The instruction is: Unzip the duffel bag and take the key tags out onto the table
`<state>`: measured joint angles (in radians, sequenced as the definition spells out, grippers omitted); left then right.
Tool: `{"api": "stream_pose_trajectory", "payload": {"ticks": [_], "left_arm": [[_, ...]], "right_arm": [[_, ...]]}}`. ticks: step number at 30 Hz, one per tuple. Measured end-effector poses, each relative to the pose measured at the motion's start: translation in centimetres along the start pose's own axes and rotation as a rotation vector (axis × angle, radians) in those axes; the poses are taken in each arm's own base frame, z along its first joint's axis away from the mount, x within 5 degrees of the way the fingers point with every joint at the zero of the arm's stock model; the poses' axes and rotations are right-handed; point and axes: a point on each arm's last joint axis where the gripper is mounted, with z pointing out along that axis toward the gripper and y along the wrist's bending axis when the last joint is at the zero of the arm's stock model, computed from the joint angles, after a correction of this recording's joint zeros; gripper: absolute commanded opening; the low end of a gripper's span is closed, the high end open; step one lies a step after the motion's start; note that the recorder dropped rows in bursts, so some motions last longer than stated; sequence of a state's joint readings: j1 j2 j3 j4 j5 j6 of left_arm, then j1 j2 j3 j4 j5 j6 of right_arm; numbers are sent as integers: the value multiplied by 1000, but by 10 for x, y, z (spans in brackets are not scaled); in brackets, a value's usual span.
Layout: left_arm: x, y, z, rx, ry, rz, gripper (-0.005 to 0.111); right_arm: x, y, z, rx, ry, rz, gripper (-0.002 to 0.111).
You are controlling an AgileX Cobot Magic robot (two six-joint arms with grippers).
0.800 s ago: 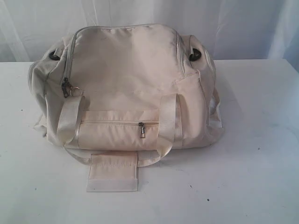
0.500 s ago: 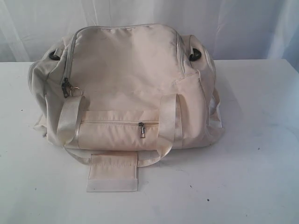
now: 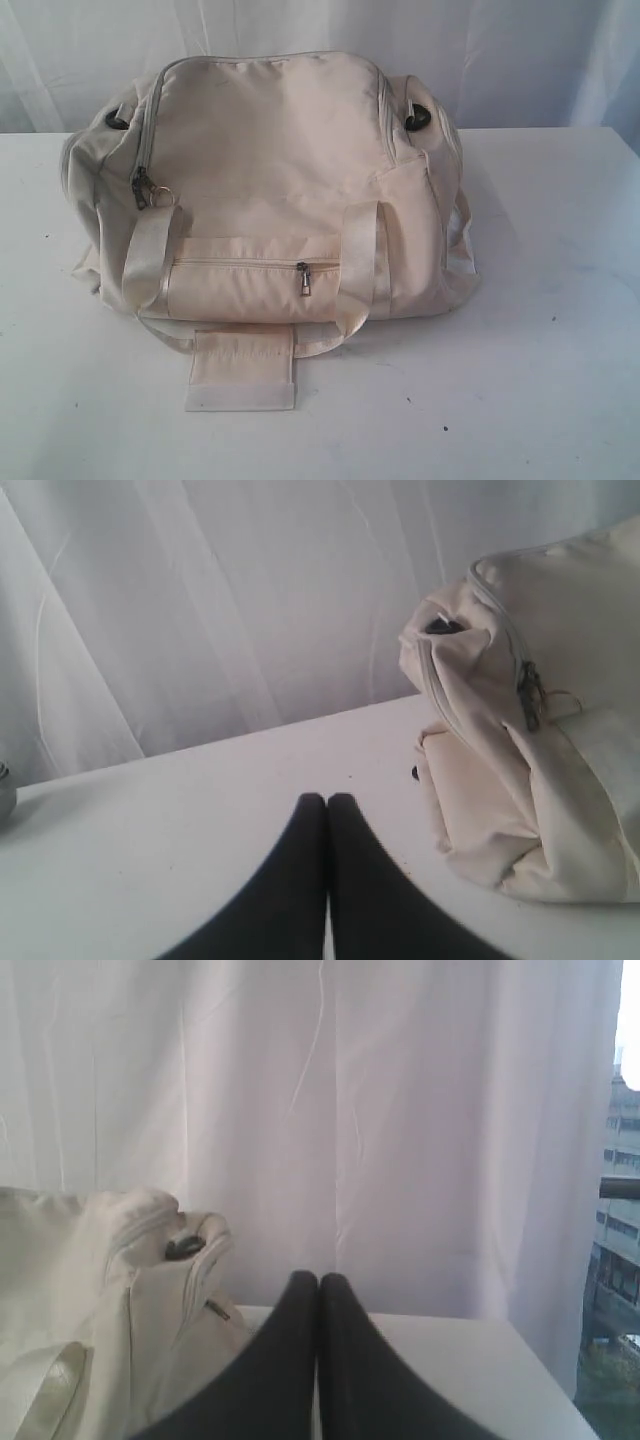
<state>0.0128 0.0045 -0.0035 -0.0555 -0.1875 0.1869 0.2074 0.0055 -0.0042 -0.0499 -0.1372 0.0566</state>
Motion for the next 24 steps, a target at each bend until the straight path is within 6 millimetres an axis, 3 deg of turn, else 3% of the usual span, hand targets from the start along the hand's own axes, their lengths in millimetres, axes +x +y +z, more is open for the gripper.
{"api": "stream_pose_trajectory", "payload": {"ticks": [4,8,12,16,18,19,20,21,24], "left_arm": [[-3,1,0,-13,-36,0,0],[-19,7,-2,-69,-212,-40,0],[-32,11,-7,-118,-367,-50,0],[-41,15,-11,-139,-485,-129,0],[-36,16,-8,-119,-408,-300,0],[-35,16,-3,-90,-279,-413,0],[-38,15,0,-74,-222,-420,0],[-48,13,6,-35,-120,-385,0],[-85,13,22,64,96,-281,0]], "right_arm": [[-10,1,-1,-10,-113,56,0],[-16,1,-1,-47,-171,426,0],[-14,0,2,-11,-35,583,0],[-34,0,18,28,92,555,0],[-58,2,43,12,161,475,0],[-73,6,66,-11,236,401,0],[-79,10,81,-28,295,353,0],[-87,19,113,-65,451,242,0],[-81,51,168,-242,792,-26,0]]}}
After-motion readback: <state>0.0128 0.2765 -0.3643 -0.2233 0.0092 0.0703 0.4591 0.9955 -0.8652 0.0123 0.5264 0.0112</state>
